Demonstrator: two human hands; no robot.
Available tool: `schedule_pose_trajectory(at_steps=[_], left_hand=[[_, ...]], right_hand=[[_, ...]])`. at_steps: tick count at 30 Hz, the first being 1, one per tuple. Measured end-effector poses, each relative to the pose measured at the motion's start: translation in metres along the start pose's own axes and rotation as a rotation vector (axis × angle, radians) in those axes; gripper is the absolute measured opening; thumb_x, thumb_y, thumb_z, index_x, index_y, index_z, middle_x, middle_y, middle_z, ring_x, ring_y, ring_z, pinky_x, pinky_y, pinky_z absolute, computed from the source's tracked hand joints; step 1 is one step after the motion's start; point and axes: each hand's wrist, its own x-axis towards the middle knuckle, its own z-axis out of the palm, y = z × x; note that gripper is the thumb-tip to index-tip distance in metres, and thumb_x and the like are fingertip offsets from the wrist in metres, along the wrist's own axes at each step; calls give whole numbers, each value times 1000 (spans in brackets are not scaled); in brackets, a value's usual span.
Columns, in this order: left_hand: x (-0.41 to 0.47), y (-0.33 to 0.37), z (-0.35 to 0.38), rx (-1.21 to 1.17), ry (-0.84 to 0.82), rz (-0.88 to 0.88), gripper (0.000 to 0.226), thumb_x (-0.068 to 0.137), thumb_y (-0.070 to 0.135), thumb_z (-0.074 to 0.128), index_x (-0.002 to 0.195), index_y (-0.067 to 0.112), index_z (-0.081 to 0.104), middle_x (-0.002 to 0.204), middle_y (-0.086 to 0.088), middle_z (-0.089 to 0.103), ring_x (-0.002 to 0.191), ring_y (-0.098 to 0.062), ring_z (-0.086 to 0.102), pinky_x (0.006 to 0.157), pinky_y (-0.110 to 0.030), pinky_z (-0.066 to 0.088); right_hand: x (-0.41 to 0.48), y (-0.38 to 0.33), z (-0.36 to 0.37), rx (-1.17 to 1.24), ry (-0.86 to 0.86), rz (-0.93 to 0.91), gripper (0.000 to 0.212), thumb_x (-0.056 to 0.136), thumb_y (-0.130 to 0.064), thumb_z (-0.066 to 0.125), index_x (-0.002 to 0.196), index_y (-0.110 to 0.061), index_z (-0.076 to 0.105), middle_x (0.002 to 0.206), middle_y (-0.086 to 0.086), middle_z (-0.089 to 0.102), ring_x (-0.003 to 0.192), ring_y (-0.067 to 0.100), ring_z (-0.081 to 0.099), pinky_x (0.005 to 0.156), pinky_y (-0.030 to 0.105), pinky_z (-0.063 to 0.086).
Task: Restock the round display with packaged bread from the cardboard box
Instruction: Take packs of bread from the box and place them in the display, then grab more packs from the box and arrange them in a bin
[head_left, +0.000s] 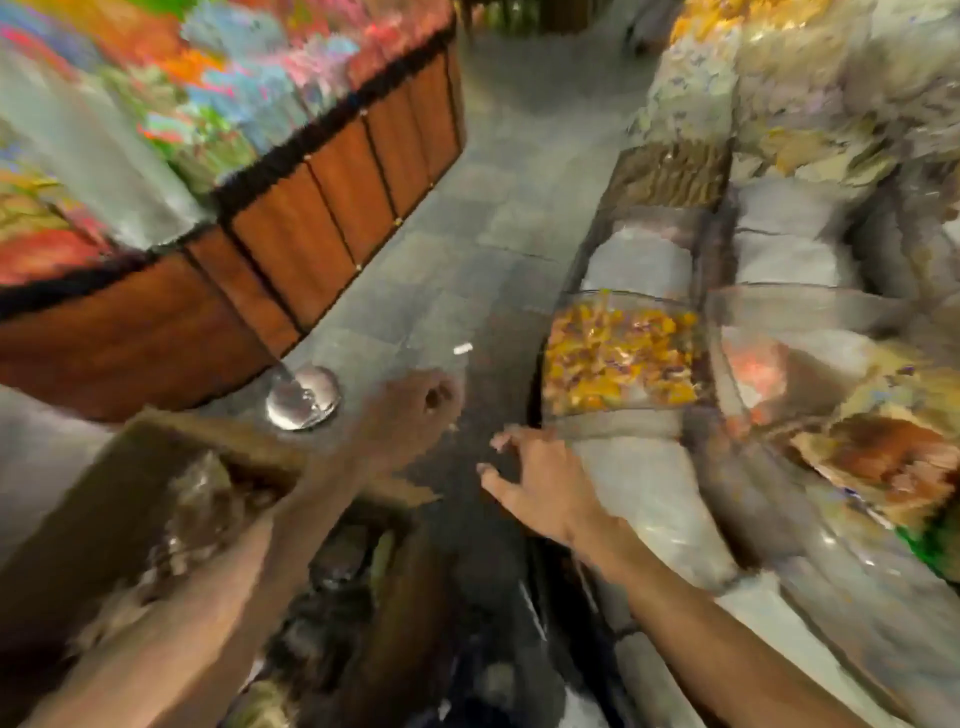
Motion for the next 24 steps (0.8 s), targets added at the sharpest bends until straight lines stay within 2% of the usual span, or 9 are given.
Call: schedule_pose_trajectory(at_steps=[2, 4, 8, 10, 12, 15, 18, 21, 24], left_hand=[[-52, -84, -4, -40, 101, -251, 8, 94, 18, 61, 94, 15, 69, 88, -5, 68, 80, -23, 62, 76, -33, 50], [-96, -159, 2, -71, 109, -489, 8, 95, 17, 59, 94, 15, 66, 93, -7, 70, 87, -26, 66, 76, -36, 50], [-153, -255, 35, -167, -24, -775, 12, 99, 21, 56, 104, 13, 63, 100, -7, 64, 92, -22, 58, 75, -27, 41], [-160, -294, 54, -196, -37, -802, 14, 98, 26, 58, 107, 17, 63, 100, -6, 65, 97, -26, 63, 78, -28, 45], [-164, -325, 74, -262, -114, -846, 31, 94, 28, 65, 123, 19, 61, 115, -6, 66, 111, -28, 62, 89, -31, 48], [-170, -346, 95, -449, -330, -845, 29, 92, 31, 70, 115, 27, 53, 107, 7, 58, 113, -16, 56, 86, -24, 45], [-176, -359, 111, -526, -448, -795, 74, 75, 39, 86, 134, 18, 48, 132, 13, 46, 130, -11, 42, 96, -21, 38], [-186, -372, 125, -462, -453, -780, 109, 59, 58, 89, 147, 17, 38, 149, 1, 43, 137, -22, 40, 108, -34, 39], [-187, -373, 131, -457, -362, -795, 83, 72, 44, 86, 140, 15, 48, 138, 2, 51, 130, -21, 47, 100, -30, 40]], right_hand=[[23, -46, 59, -26, -197, -115, 37, 94, -31, 58, 124, -10, 61, 129, 10, 60, 120, 29, 56, 99, 32, 39], [42, -85, 117, -29, -356, -202, 45, 95, -35, 48, 125, -4, 62, 127, 14, 60, 122, 31, 54, 102, 33, 36], [79, -127, 196, -184, -490, -288, 24, 99, -21, 49, 115, -10, 62, 116, 9, 62, 111, 28, 57, 93, 35, 42], [103, -127, 238, -256, -564, -236, 25, 98, -21, 50, 119, -10, 60, 119, 8, 62, 114, 27, 56, 94, 34, 42], [118, -117, 275, -330, -698, -171, 29, 97, -27, 56, 119, -9, 59, 122, 11, 61, 117, 29, 56, 94, 36, 44], [114, -94, 324, -359, -919, -49, 41, 93, -33, 65, 123, -6, 58, 125, 13, 61, 117, 33, 57, 95, 39, 48], [114, -64, 350, -454, -940, 38, 51, 89, -33, 69, 131, -8, 56, 137, 16, 55, 126, 35, 52, 103, 39, 45], [129, -41, 351, -574, -973, 88, 66, 85, -26, 74, 141, -10, 44, 146, 17, 44, 134, 35, 43, 104, 36, 43], [136, -35, 350, -659, -1112, 70, 83, 74, -35, 85, 143, -16, 42, 145, 13, 46, 132, 34, 45, 94, 37, 50]])
